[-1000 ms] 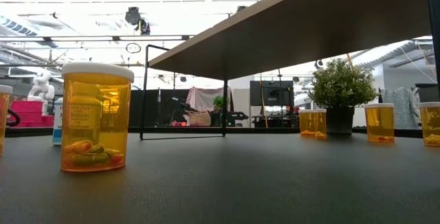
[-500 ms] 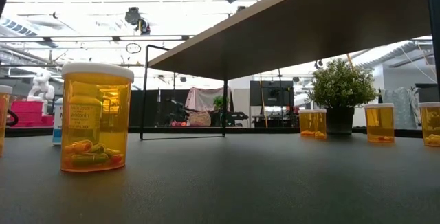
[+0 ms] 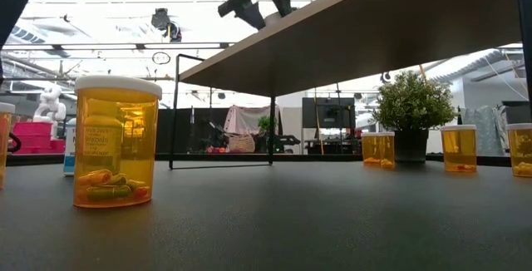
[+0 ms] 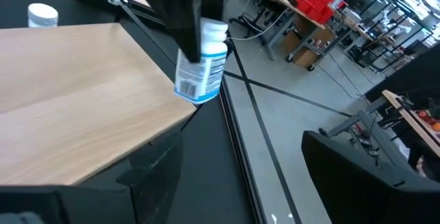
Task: Pick and place medicine bottles onto shelf by color
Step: Put the top white pill bottle on the shelf
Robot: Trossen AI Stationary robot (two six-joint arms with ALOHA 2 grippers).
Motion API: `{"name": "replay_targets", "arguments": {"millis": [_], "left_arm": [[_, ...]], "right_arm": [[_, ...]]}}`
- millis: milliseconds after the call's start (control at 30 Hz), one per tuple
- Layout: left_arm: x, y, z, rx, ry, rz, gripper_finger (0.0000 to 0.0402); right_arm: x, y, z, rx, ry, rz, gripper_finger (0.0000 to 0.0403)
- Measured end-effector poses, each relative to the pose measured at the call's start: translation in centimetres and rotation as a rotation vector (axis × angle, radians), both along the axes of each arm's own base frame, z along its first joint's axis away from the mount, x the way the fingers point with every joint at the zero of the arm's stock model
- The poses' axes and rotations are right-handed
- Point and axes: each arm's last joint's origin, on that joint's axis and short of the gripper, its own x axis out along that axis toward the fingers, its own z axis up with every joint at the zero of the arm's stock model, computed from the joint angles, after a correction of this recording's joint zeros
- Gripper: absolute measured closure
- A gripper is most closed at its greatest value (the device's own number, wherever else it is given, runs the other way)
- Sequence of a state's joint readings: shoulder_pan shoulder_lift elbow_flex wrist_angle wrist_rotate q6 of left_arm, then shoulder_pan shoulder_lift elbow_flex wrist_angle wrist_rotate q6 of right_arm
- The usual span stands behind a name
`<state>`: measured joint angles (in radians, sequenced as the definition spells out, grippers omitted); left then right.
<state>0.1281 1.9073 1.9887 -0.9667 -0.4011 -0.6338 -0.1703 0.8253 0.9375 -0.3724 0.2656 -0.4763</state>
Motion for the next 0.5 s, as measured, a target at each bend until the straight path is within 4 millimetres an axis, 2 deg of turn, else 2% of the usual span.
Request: {"name": "replay_targets", "arguments": {"millis": [300,500], "left_arm": [[0.5,-0.9,-1.0,-0.053,0.042,-0.038,0.0158],[0.5,-1.9,-0.9,-0.059,0.036,-0.047,0.0158]], "right_arm": [[0.7,-0.4,-0.5,0.066,0.003,-0.032,0.0115],[3.1,-0.7,-3.2,0.072,-0.005,-0.001,0.0125]]}}
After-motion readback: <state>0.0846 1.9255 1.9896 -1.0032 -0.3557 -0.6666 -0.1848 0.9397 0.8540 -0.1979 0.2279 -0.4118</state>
